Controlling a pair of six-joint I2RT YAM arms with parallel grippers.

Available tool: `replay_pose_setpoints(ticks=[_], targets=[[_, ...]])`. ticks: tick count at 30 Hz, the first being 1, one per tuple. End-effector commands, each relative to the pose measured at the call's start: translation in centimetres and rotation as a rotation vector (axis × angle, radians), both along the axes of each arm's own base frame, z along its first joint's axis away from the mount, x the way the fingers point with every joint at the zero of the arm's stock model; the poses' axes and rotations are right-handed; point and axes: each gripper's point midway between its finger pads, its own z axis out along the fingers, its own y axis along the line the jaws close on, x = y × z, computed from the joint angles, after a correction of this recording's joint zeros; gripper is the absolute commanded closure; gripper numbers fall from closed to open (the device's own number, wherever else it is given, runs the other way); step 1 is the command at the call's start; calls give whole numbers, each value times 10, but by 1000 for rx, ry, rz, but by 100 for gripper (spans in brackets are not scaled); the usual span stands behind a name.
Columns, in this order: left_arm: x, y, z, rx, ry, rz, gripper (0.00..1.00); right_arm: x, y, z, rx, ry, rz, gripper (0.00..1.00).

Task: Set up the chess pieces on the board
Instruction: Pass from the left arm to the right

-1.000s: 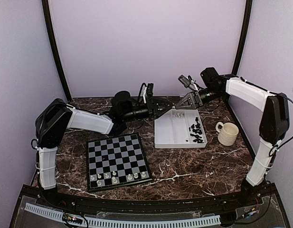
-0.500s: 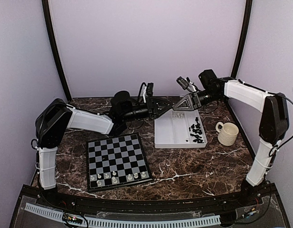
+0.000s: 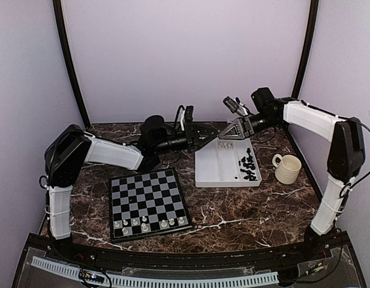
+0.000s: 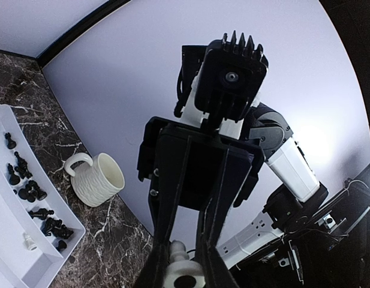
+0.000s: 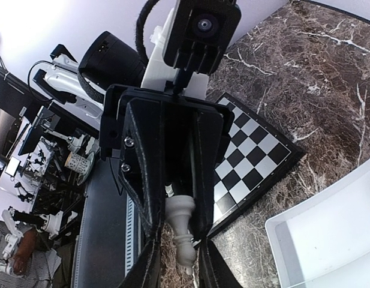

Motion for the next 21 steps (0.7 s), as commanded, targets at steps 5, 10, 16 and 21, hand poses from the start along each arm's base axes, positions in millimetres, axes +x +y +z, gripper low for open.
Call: replay_pose_setpoints(ticks=[5,10,16,21], targets=[[-2,9,19,-6,-21,27,95,-5,-4,17,27,-49,-2,82],[-1,9,15,11,-15,32,93,-3,-4,17,26,-52,-7,90],[2,12,12,73,-26,68,71,4,-7,13,-43,-103,-50,94],[10,29,7,230,-107,147,58,10,-13,-3,-193,-206,-109,97]])
